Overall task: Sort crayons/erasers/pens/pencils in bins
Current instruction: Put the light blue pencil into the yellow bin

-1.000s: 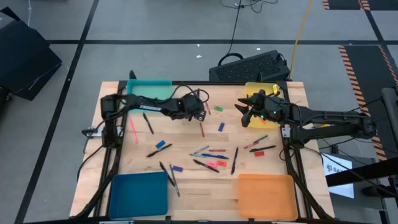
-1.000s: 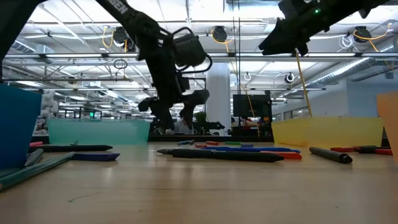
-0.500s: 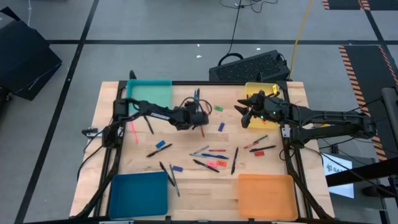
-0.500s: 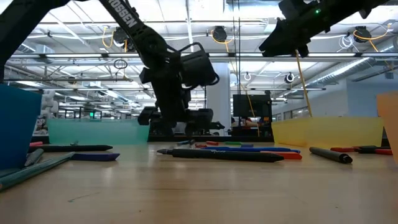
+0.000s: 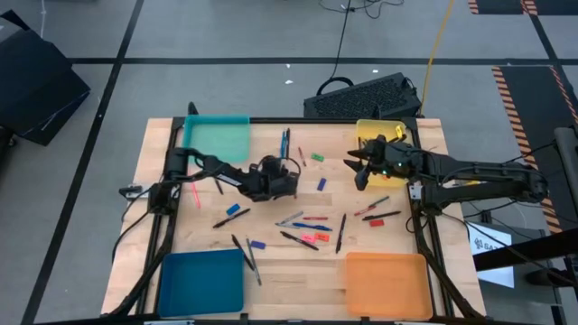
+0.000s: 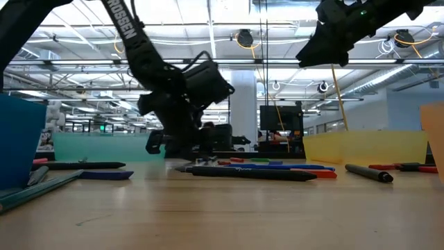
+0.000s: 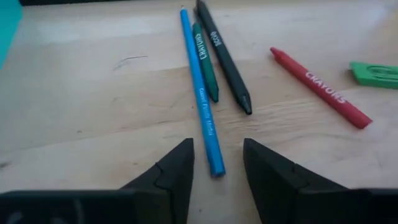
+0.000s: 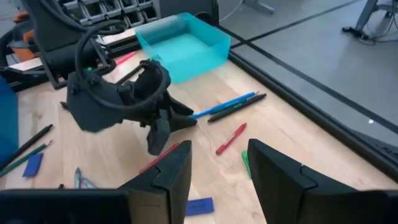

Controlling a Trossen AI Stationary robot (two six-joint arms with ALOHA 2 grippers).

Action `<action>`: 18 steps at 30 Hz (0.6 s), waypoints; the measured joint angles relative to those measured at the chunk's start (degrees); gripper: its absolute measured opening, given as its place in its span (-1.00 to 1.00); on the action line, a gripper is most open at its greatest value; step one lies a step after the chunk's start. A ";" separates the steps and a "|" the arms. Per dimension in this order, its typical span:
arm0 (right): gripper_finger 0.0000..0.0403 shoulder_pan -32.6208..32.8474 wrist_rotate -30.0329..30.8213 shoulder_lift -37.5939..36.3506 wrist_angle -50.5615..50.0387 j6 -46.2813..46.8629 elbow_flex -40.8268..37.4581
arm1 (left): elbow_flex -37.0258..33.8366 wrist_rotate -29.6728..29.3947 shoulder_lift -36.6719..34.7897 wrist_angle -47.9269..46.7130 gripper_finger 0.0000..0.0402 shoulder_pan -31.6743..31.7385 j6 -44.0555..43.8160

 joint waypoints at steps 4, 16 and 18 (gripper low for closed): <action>-0.26 0.00 0.00 -1.06 0.40 -1.94 0.00 | -3.13 -3.29 0.25 10.03 -0.26 -0.92 7.55; -0.26 0.02 -2.92 -2.82 1.57 -3.16 0.00 | -5.00 -3.42 0.38 13.20 -0.27 0.62 10.36; -0.26 0.02 -4.21 -2.82 1.57 -3.18 0.00 | -5.07 -3.74 1.20 15.17 -0.27 0.95 12.40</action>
